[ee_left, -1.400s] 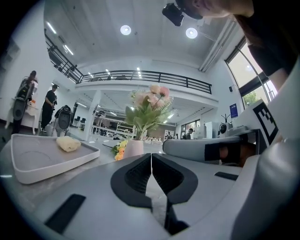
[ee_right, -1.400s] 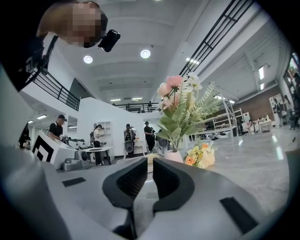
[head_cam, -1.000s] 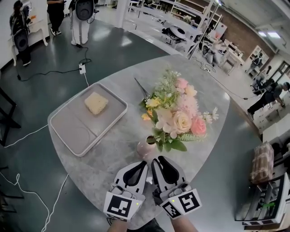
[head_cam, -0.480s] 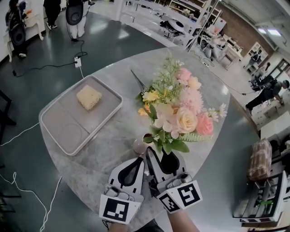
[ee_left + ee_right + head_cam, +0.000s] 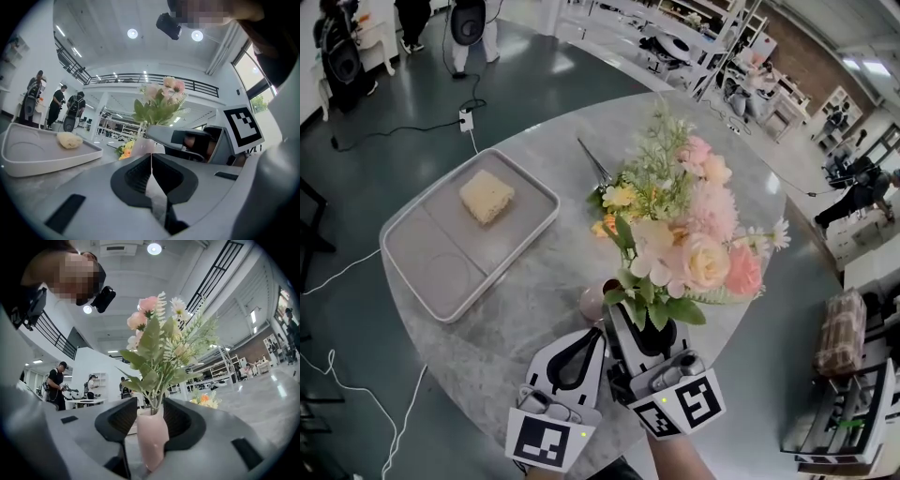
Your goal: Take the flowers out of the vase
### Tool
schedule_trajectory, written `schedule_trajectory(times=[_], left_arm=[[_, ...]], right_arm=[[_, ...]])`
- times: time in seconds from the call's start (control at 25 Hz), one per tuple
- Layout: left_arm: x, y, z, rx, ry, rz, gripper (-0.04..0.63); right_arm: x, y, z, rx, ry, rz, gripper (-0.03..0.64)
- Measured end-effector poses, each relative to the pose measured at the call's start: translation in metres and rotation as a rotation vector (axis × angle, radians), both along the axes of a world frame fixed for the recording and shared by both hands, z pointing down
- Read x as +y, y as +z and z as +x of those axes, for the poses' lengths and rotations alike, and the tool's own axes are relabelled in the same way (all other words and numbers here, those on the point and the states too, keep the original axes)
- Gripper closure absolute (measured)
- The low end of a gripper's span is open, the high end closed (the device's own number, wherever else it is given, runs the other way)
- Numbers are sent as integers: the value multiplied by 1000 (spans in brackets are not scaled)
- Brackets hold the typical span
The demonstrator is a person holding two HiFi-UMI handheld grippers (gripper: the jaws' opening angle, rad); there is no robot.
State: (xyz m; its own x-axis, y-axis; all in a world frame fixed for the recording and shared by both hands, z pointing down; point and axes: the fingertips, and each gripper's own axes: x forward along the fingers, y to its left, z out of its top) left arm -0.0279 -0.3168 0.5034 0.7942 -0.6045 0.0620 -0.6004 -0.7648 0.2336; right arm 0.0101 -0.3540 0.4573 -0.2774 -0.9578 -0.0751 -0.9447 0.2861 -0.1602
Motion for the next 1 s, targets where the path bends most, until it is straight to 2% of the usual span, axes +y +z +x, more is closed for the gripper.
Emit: schedule_trajectory(times=[0.6,0.72,1.0], left_arm=[[-4,1,6,-21,21,34,578],[-4,0,5,-33,22,40,578],[-2,-2,4,-44,24,45,578]], right_arm=[[-16,-1,4,-23,-17,22,455],[-16,-3,3,1,-11,35,499],[-13,-8,2,32,-11,47,538]])
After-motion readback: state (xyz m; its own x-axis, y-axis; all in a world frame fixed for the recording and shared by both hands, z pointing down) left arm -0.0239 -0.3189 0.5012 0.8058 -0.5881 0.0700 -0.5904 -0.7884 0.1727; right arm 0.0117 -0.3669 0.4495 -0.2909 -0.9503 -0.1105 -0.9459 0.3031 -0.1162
